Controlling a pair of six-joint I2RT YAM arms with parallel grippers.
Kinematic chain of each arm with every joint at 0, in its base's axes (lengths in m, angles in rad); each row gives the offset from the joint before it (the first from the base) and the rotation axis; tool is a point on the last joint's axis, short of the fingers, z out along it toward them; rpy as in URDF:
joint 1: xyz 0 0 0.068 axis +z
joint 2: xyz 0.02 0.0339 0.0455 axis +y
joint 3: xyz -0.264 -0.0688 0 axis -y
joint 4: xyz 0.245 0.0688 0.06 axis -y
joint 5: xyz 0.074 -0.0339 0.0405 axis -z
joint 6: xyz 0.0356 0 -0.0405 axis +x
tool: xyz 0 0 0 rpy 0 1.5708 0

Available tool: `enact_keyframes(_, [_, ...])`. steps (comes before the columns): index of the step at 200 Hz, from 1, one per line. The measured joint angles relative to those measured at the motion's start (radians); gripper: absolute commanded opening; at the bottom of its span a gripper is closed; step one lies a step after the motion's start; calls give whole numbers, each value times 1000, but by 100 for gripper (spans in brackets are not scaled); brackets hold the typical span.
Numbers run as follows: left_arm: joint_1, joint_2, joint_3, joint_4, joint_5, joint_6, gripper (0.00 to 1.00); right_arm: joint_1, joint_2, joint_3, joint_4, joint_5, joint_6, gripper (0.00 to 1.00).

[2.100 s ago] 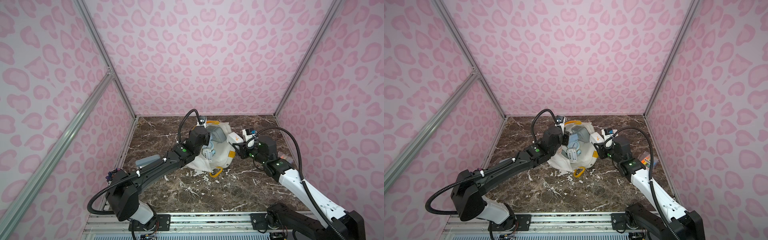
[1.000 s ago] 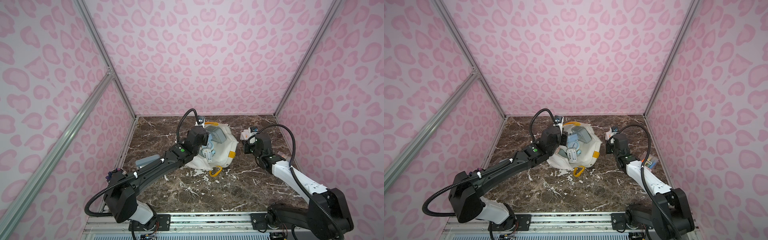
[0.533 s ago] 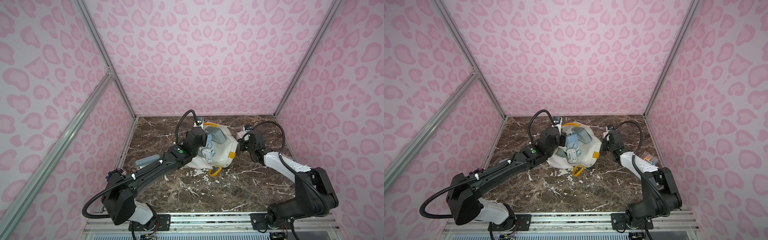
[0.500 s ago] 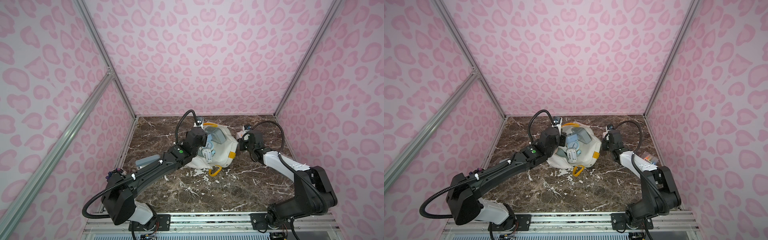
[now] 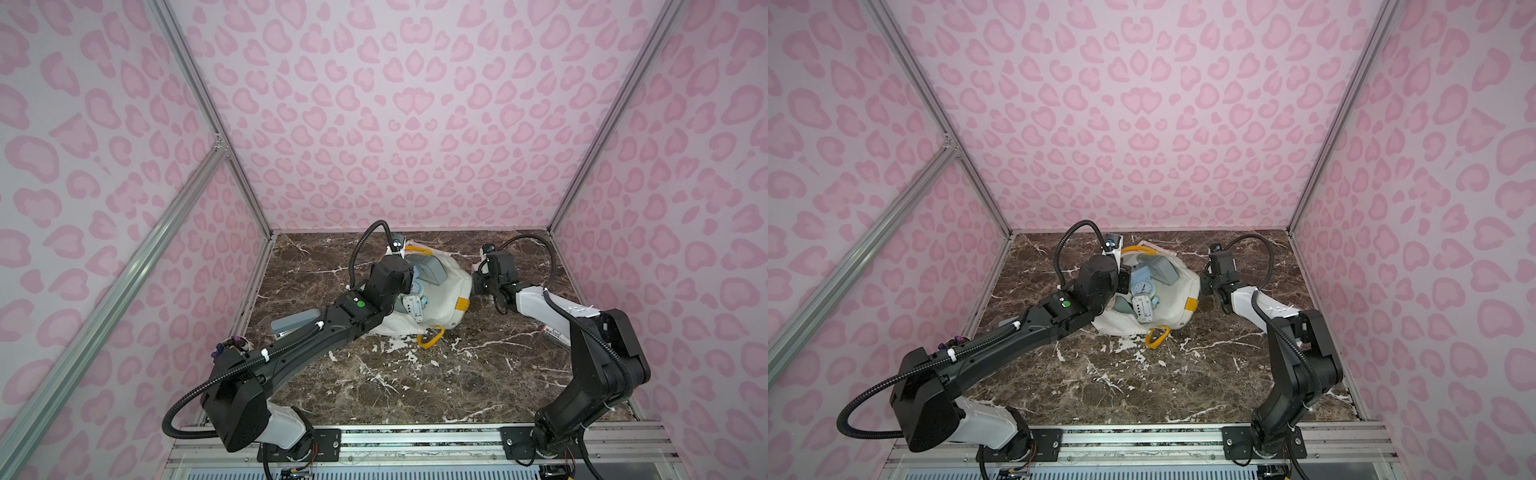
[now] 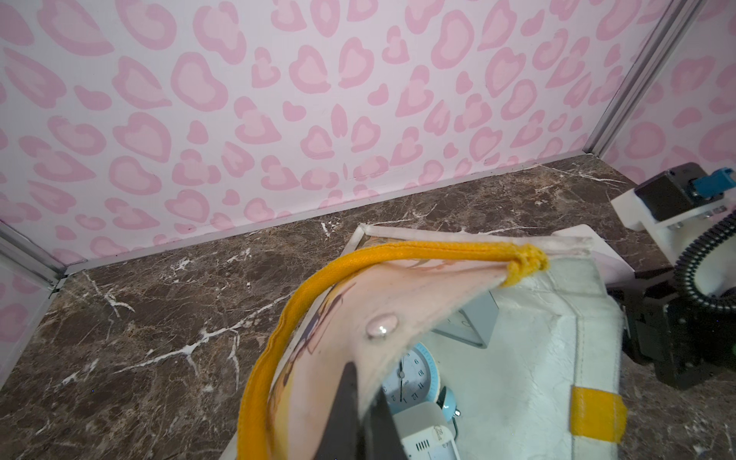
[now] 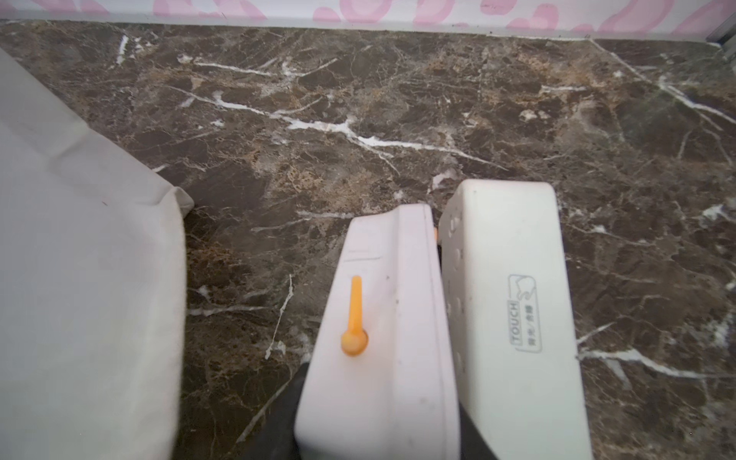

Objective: Take the alarm clock out of the canvas bag
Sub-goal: Place the alarm at the center of the board.

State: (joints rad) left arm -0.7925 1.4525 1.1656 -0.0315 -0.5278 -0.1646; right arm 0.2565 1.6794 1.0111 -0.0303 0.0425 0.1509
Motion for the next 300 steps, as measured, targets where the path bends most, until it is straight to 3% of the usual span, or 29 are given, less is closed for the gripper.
enact_keyframes(114, [1, -13, -18, 2, 5, 4, 3, -14, 63, 64, -148, 2, 33, 21])
enact_keyframes(172, [2, -13, -18, 2, -4, 7, 4, -23, 79, 73, -174, -2, 33, 35])
enact_keyframes(300, [5, -13, -18, 2, -11, 7, 3, -27, 140, 92, -299, -78, 31, 45])
